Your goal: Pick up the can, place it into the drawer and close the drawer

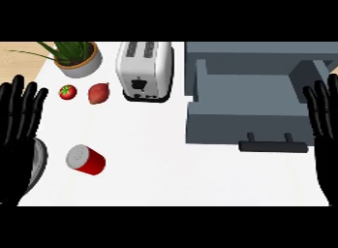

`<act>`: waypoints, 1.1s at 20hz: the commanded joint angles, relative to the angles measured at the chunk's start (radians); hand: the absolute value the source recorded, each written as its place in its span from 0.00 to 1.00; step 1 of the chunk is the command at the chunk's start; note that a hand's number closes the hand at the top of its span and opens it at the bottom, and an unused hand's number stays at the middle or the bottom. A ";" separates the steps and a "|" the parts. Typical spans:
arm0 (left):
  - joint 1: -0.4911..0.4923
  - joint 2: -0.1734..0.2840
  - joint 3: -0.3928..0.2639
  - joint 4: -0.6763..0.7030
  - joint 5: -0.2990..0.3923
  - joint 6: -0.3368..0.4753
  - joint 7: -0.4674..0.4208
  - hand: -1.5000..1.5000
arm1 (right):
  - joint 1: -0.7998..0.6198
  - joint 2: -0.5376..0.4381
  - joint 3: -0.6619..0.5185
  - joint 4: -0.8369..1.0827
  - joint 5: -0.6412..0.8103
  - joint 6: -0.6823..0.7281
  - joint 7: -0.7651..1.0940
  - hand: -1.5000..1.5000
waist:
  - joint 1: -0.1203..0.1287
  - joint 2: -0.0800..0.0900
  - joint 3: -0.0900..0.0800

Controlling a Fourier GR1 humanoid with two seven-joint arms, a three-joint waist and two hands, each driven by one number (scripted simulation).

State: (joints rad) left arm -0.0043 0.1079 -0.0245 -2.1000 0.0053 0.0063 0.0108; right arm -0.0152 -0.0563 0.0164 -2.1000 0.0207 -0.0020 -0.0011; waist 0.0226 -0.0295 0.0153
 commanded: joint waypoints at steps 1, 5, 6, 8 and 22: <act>0.071 -0.033 -0.050 -0.147 -0.087 0.063 0.061 0.00 | -0.023 -0.014 -0.035 0.015 -0.044 0.022 -0.013 0.00 | -0.015 0.027 -0.015; 0.249 -0.034 0.061 -0.241 -0.104 0.116 0.043 0.00 | 0.040 0.013 -0.006 0.009 0.008 -0.005 -0.042 0.00 | -0.002 0.024 -0.015; 0.245 -0.095 0.018 -0.196 -0.176 0.176 0.012 0.00 | 0.056 0.020 0.001 0.012 0.007 -0.004 -0.049 0.00 | -0.011 0.026 -0.015; 0.328 -0.105 0.105 -0.097 -0.077 0.271 0.188 0.00 | 0.129 0.012 -0.080 0.062 -0.020 -0.047 0.105 0.00 | 0.002 0.031 -0.016; 0.394 -0.094 0.075 -0.308 -0.109 0.307 0.398 0.00 | 0.122 -0.019 -0.144 0.086 -0.073 0.001 0.113 0.00 | -0.020 0.028 -0.015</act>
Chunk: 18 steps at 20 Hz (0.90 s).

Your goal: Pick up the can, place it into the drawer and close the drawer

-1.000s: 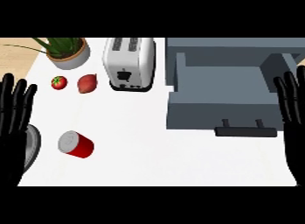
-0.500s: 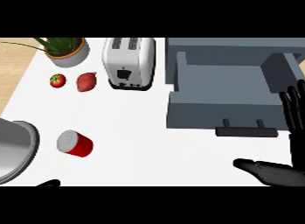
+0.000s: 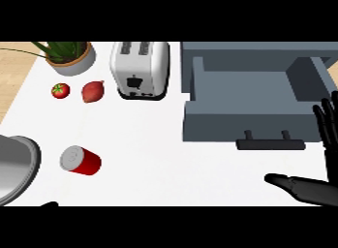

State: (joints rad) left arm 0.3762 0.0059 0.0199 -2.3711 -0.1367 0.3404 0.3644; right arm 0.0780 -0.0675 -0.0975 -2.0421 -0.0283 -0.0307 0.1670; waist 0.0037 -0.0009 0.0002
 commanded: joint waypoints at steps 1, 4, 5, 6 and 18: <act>-0.055 -0.006 0.008 0.051 -0.025 0.017 0.013 0.00 | -0.031 -0.029 -0.062 0.052 -0.035 0.022 -0.021 0.00 | -0.003 0.001 0.000; -0.070 -0.006 -0.053 0.143 -0.038 0.060 -0.027 0.00 | 0.042 0.000 -0.026 0.008 -0.010 0.025 -0.046 0.00 | -0.005 0.001 0.000; 0.039 -0.006 -0.085 0.057 -0.013 0.048 -0.034 0.00 | -0.002 -0.026 -0.080 0.004 -0.063 0.030 -0.015 0.00 | -0.001 0.000 0.000; -0.018 -0.006 -0.177 0.106 -0.109 0.150 -0.012 0.00 | 0.082 0.012 -0.010 -0.058 -0.009 0.027 -0.031 0.00 | -0.006 0.000 0.000; -0.087 -0.006 -0.159 0.476 0.009 0.220 -0.247 0.00 | 0.001 -0.022 -0.083 0.026 -0.035 0.047 -0.045 0.00 | -0.003 0.001 0.000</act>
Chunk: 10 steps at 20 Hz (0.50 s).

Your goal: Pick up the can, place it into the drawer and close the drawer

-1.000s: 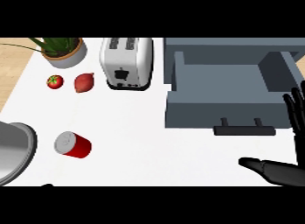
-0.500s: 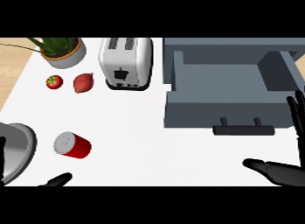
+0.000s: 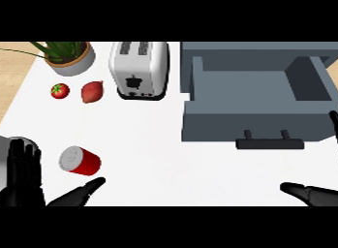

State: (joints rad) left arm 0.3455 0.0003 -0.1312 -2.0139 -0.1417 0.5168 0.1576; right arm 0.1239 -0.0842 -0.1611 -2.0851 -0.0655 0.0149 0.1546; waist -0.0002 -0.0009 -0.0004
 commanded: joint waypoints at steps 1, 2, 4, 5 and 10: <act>0.040 0.000 -0.055 0.160 0.058 0.048 -0.178 0.00 | 0.002 -0.004 -0.029 -0.034 -0.038 0.004 0.026 0.00 | 0.000 0.000 0.000; -0.007 0.000 0.014 0.124 0.056 0.026 -0.095 0.00 | -0.003 -0.021 -0.006 -0.111 -0.012 -0.003 0.121 0.00 | 0.000 0.000 0.000; 0.037 0.000 -0.012 0.176 0.084 0.044 -0.183 0.00 | 0.013 -0.022 -0.070 -0.058 -0.071 0.024 0.041 0.00 | 0.000 0.000 0.000; -0.017 0.000 0.001 0.278 0.139 0.061 -0.249 0.00 | 0.060 0.020 0.003 -0.017 0.009 0.030 -0.047 0.00 | -0.001 0.000 0.000; 0.032 0.000 -0.082 0.303 0.160 0.164 -0.320 0.00 | 0.076 0.022 -0.005 -0.040 0.009 0.050 -0.049 0.00 | 0.001 0.000 0.000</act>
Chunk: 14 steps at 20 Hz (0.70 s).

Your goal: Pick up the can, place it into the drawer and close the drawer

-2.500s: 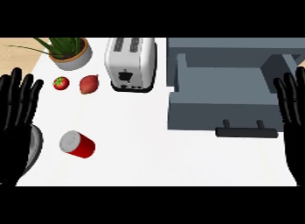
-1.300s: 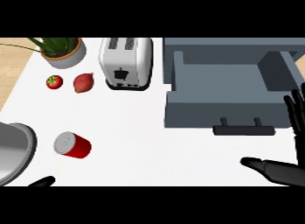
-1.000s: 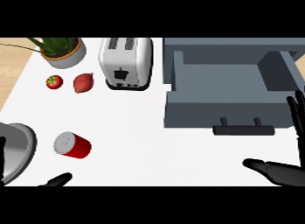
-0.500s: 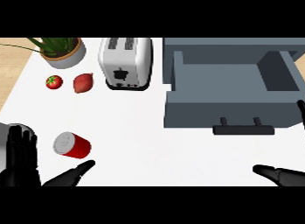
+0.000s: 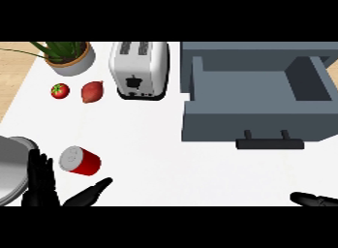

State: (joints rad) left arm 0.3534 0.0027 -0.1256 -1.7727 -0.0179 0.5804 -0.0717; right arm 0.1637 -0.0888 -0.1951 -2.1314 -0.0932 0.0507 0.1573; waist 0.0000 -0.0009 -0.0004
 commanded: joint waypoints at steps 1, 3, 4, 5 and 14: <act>-0.044 -0.003 0.021 0.180 0.097 0.037 -0.147 0.00 | -0.034 0.025 0.041 -0.052 0.045 -0.049 0.078 0.00 | 0.001 0.001 -0.001; -0.014 -0.002 -0.006 0.138 0.074 0.032 -0.115 0.00 | -0.023 -0.024 -0.032 -0.101 -0.047 0.002 0.116 0.00 | 0.000 0.000 0.000; -0.003 0.011 0.086 0.138 0.128 -0.060 -0.151 0.00 | -0.046 -0.008 0.010 -0.098 0.012 -0.033 0.148 0.00 | 0.002 0.000 0.000; 0.002 -0.002 0.058 0.193 0.132 -0.030 -0.201 0.00 | 0.037 -0.013 -0.050 -0.078 -0.057 0.038 0.050 0.00 | -0.001 0.000 0.000; -0.135 -0.002 0.179 0.478 0.233 -0.122 -0.347 0.00 | 0.040 0.020 -0.030 -0.154 -0.013 0.017 0.100 0.00 | -0.003 0.000 0.000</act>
State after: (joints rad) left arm 0.2430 0.0057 0.0220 -1.3923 0.1724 0.4923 -0.3435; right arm 0.1533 -0.0952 -0.2401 -2.2215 -0.1190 0.0585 0.2540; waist -0.0011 -0.0004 -0.0003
